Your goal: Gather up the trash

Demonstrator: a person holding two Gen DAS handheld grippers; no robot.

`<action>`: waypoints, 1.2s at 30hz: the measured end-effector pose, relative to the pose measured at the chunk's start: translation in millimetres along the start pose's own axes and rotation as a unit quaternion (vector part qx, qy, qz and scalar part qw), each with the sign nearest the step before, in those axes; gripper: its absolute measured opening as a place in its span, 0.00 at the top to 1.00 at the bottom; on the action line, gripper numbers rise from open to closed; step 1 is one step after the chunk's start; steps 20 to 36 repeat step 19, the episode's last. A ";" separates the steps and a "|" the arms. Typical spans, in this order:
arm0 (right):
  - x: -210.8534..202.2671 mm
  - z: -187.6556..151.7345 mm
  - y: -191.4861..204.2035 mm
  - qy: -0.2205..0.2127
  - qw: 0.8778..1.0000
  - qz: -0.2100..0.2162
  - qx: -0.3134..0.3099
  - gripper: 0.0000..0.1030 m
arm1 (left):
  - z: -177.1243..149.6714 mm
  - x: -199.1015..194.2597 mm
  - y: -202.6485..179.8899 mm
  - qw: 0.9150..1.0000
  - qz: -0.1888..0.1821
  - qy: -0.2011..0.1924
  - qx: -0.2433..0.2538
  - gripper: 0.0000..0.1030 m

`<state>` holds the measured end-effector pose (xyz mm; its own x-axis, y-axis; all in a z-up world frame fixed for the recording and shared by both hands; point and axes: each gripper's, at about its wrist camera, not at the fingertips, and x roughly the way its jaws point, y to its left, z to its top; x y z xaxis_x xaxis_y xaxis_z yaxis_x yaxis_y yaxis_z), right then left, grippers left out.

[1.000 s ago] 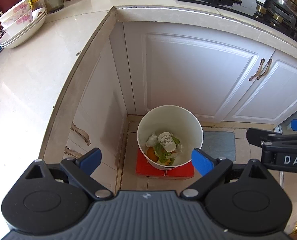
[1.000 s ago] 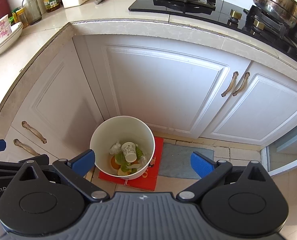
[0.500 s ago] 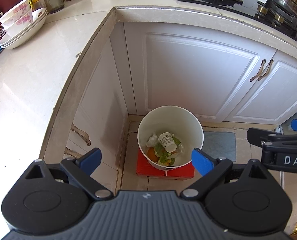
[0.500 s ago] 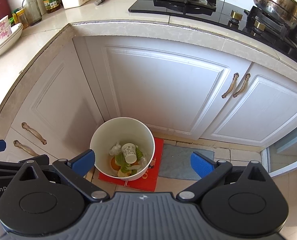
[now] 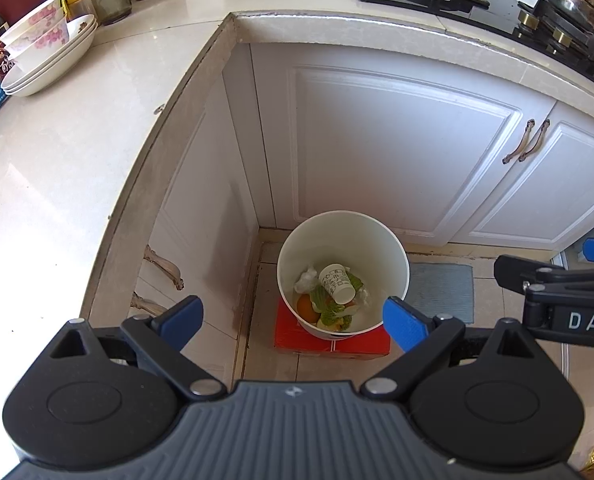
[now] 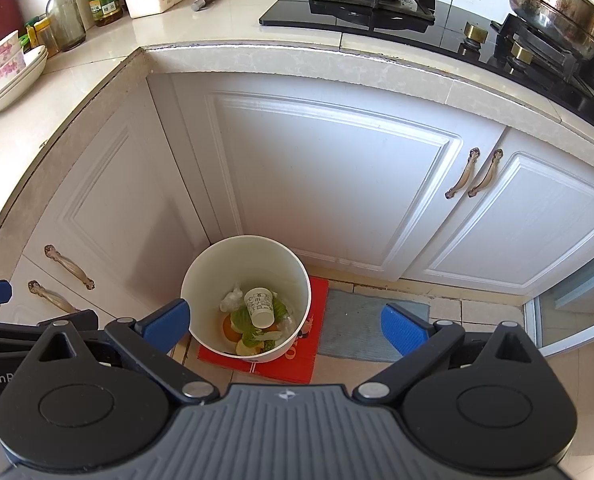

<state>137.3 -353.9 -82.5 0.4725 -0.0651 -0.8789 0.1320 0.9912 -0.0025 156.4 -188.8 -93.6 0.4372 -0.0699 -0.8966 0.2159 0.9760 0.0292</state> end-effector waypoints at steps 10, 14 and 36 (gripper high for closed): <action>-0.5 1.3 -0.2 -0.002 1.000 0.000 -0.002 0.00 | 0.2 -0.3 -1.6 1.000 0.001 -0.001 0.000 0.06; -0.9 2.4 -0.2 -0.003 1.000 0.001 -0.003 0.00 | 0.5 -0.8 -1.6 1.000 0.001 -0.002 0.000 0.06; -1.8 5.4 -1.4 -0.006 1.000 0.001 -0.008 0.00 | 0.8 -1.4 -1.0 1.000 0.002 -0.003 0.000 0.06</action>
